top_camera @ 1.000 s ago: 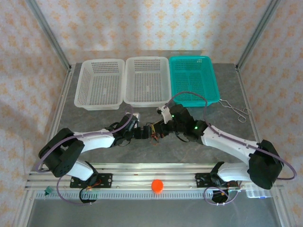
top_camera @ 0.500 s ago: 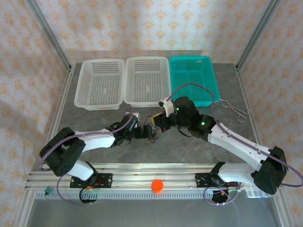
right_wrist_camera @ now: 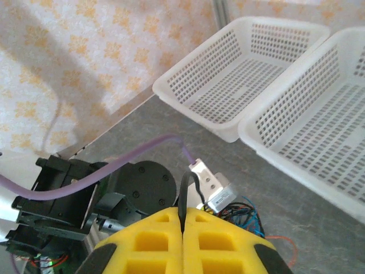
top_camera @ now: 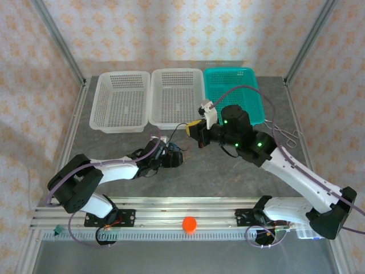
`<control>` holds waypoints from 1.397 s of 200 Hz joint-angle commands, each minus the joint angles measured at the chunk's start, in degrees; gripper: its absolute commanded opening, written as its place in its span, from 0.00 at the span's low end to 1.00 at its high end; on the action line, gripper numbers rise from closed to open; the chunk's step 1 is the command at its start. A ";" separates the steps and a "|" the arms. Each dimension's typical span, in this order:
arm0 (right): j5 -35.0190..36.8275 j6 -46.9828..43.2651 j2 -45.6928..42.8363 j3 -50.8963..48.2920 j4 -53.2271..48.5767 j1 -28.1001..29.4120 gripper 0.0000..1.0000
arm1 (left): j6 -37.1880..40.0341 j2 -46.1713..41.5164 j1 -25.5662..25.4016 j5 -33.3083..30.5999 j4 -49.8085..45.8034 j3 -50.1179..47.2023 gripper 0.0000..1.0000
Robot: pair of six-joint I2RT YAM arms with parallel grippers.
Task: Untangle the cables
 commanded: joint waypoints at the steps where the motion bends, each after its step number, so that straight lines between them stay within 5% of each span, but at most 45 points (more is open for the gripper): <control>1: 4.78 -2.23 -1.79 3.80 -2.12 -0.39 0.00 | -0.86 2.83 0.16 -1.20 -1.78 -2.90 0.95; 60: 7.71 -3.67 -1.25 3.28 -5.98 -0.39 0.00 | -0.22 -3.86 0.08 0.63 1.44 -4.22 0.99; 106: 7.05 -1.94 -0.85 -4.28 -3.06 -0.39 0.00 | 1.31 -13.96 0.38 -4.34 -2.54 -2.46 0.99; 157: 18.09 1.73 0.69 -6.65 -6.41 -1.56 0.00 | -0.40 -18.89 1.99 -2.58 -2.31 -1.54 1.00; 195: 14.73 3.34 2.39 -7.03 -5.39 -2.48 0.00 | 2.61 -24.23 2.40 -3.18 -3.50 -1.83 1.00; 240: 10.71 4.34 2.95 -6.04 -4.05 -2.57 0.00 | 6.83 -20.93 2.88 -0.77 -2.93 -0.75 0.99; 279: 9.21 4.34 2.02 -4.54 -4.16 -2.56 0.00 | 6.30 -15.04 3.11 -11.65 -6.78 1.99 0.89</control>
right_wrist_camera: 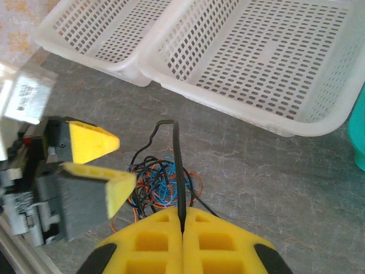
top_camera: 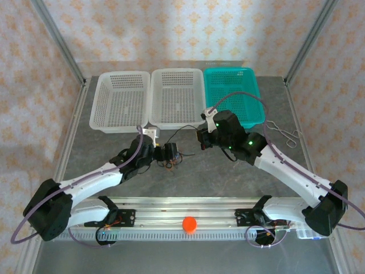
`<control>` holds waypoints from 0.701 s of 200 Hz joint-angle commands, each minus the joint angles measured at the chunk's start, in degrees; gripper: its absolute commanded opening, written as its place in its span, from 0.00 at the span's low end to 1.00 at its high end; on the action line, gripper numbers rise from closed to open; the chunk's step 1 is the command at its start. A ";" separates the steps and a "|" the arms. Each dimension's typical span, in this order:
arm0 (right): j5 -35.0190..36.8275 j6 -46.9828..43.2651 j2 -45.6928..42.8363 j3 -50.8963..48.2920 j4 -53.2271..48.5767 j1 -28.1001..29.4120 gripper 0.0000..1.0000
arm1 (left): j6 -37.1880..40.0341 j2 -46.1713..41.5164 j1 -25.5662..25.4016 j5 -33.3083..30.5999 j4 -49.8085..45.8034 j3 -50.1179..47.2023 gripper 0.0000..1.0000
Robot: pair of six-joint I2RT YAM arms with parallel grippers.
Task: Untangle the cables
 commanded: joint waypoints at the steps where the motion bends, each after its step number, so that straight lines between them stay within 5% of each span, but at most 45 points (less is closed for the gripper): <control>1: -1.51 0.58 -1.28 1.62 1.25 -0.20 0.00 | 0.92 2.35 0.57 -7.17 -2.78 2.48 0.89; 22: -1.95 0.49 -1.55 1.91 0.87 -0.22 0.00 | -1.54 4.73 0.81 -7.32 -0.74 3.20 0.72; 80: -1.68 0.94 -2.84 2.72 1.52 -0.20 0.00 | -3.61 9.78 0.81 -6.21 3.27 2.07 0.71; 110: -0.99 0.00 -3.97 4.28 1.36 -0.20 0.00 | -3.69 12.72 0.81 -5.50 3.54 2.56 0.56; 140: 2.31 -2.07 -5.49 7.84 0.16 -0.20 0.00 | -4.24 14.14 0.81 -3.68 5.17 2.08 0.56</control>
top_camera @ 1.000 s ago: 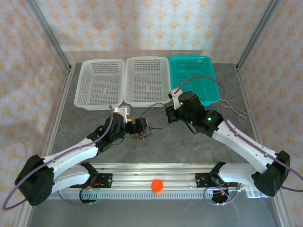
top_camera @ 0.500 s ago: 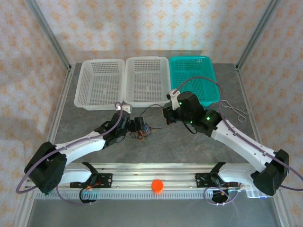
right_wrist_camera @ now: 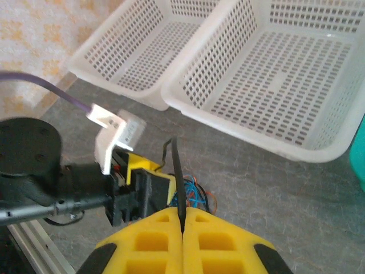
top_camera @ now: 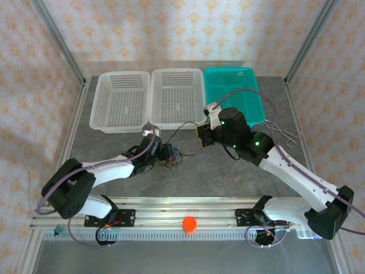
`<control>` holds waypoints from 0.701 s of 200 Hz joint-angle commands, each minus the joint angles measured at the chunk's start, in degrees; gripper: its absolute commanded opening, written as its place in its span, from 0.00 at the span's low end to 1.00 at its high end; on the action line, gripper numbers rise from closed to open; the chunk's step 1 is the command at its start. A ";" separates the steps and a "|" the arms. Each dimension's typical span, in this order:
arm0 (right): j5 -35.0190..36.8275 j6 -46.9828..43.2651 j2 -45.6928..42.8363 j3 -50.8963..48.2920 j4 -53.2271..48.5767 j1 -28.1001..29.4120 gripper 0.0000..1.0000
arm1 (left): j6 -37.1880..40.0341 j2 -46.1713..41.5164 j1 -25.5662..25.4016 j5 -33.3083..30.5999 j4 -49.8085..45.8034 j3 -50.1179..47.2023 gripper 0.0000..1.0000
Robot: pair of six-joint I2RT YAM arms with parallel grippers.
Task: Untangle the cables
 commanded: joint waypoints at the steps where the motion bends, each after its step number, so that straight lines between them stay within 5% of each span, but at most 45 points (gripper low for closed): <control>1: 3.10 -1.92 -2.69 4.54 0.14 -0.20 0.00 | -0.91 0.74 0.33 1.16 2.90 0.45 0.56; 140: 23.12 -10.20 -2.29 20.60 -5.94 -0.21 0.00 | -1.99 1.93 0.07 5.04 8.11 -5.31 0.44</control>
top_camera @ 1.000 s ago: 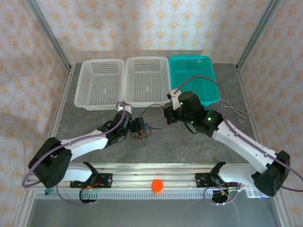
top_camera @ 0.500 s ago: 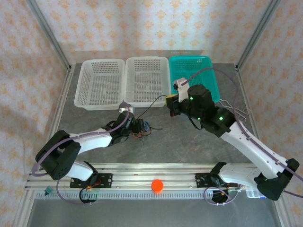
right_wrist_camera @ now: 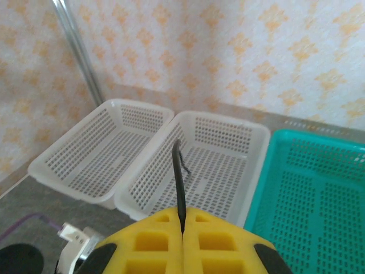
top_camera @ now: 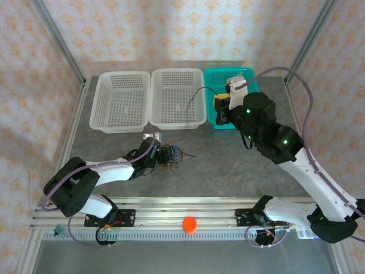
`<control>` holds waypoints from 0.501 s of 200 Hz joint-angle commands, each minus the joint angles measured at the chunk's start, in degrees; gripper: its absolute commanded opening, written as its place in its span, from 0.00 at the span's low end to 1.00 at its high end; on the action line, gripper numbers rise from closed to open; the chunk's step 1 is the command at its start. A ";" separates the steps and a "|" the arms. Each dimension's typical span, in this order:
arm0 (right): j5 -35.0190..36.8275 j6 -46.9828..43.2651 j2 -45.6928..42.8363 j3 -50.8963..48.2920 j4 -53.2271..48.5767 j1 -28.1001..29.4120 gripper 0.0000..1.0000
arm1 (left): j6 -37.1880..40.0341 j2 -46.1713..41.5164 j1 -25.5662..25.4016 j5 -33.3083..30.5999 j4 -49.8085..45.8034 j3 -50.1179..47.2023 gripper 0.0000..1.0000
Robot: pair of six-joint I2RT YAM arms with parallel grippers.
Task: Untangle the cables
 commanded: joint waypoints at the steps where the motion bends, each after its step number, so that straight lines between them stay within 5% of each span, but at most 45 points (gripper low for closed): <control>1: 5.19 -1.95 -0.01 2.85 -1.31 -0.23 0.00 | -0.46 0.82 0.11 0.82 0.98 -1.16 0.44; 100: 12.08 3.59 1.20 2.69 1.22 -0.22 0.00 | 0.47 -8.05 -0.41 -0.31 -7.19 3.57 0.59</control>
